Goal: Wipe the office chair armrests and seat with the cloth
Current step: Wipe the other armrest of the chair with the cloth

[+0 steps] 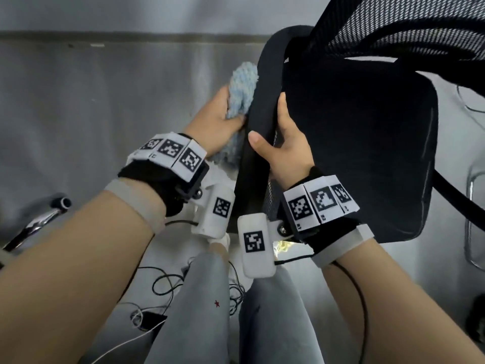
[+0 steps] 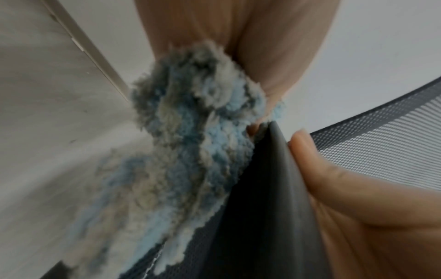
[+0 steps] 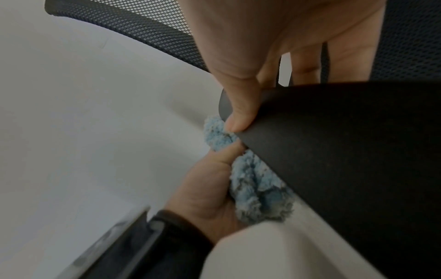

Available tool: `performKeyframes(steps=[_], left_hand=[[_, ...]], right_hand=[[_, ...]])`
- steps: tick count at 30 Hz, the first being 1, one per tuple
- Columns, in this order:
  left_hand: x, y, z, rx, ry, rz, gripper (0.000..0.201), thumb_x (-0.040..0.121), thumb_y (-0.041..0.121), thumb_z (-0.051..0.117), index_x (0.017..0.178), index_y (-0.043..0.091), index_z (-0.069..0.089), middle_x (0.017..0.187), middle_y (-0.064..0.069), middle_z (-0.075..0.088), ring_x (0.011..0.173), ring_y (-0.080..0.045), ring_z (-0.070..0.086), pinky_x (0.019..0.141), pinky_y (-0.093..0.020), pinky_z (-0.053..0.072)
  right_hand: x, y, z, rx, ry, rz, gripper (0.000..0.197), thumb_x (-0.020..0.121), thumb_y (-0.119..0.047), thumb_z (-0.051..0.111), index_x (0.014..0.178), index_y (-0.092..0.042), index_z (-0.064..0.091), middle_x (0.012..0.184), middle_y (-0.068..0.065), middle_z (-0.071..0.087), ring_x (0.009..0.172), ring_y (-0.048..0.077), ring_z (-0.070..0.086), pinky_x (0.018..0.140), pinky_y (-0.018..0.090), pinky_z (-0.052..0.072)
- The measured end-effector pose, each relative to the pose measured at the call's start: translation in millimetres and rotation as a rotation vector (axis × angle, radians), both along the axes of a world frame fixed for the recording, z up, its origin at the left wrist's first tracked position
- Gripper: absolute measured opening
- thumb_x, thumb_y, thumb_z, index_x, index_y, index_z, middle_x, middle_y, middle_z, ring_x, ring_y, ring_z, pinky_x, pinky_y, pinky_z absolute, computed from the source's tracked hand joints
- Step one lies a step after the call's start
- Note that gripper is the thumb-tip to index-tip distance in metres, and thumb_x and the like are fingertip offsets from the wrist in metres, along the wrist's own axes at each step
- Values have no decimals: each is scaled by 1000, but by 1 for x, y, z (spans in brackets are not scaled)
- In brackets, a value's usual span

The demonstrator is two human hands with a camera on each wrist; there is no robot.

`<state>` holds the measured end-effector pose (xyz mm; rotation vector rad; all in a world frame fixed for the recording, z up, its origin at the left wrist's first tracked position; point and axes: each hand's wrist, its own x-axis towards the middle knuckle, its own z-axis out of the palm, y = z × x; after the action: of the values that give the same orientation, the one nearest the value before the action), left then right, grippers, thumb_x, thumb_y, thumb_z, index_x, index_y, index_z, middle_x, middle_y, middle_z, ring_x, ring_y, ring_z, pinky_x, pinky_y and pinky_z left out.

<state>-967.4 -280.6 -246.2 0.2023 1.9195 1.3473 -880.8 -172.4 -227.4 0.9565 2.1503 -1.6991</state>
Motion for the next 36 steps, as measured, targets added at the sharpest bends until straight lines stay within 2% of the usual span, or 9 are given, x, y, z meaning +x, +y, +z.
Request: performKeyframes(steps=[2,6,11,14,18,25,28,32,36], left_hand=[[3,1,2,30,-5,28,50,85,1,50,131,12,36,115,9,54,106,6,53,96,-11,40],[46,-24,1,89,-114,56,45,86,-12,46,119,19,39,95,9,57,72,22,56,72,0,45],[93,-68,-12,35,-186,-17,57,81,-17,46,111,31,46,108,14,56,98,10,57,95,-17,45],[84,-59,-10,34,-120,-50,50,80,-19,46,111,19,46,103,10,55,101,-4,55,96,-22,44],[58,-43,1,87,-41,54,41,84,-9,49,119,14,42,100,9,54,89,9,52,80,-4,41],[76,-49,-5,51,4,113,42,79,-8,43,111,19,38,96,12,51,87,16,52,81,-4,41],[94,-58,-12,2,-41,95,49,74,-16,42,111,16,43,106,-3,53,103,-10,52,95,-27,45],[108,-66,-29,-153,21,16,41,74,-12,49,100,19,52,109,-20,57,106,-35,53,93,-47,46],[121,-72,-39,-337,-50,85,23,83,-1,50,99,15,47,89,-4,57,83,-16,57,73,-18,44]], right_hand=[[-3,1,-2,2,6,-8,81,85,-14,63,147,-22,12,144,-2,44,131,8,41,111,26,33],[-10,3,-7,8,25,-22,83,83,-20,63,147,-22,12,145,1,43,132,13,41,113,35,33],[-13,4,-9,-4,35,-39,89,75,-32,62,147,-25,11,146,0,42,133,15,40,111,40,35],[-12,3,-11,-7,19,-22,91,72,-38,61,146,-31,9,145,-1,44,130,17,44,107,44,39],[-17,3,-11,14,21,-46,95,69,-40,61,147,-27,9,141,2,48,127,16,48,106,43,41],[-30,8,-11,21,7,-64,98,67,-45,63,146,-31,7,136,0,51,122,20,53,97,49,48],[-29,10,-14,8,21,-77,96,70,-39,64,147,-29,8,134,0,53,120,18,54,98,46,48],[-26,9,-17,-5,16,-75,94,71,-39,64,146,-30,8,136,0,52,121,19,53,97,50,48],[-26,8,-12,-15,19,-74,94,72,-40,64,146,-31,7,138,0,49,123,20,52,97,50,47]])
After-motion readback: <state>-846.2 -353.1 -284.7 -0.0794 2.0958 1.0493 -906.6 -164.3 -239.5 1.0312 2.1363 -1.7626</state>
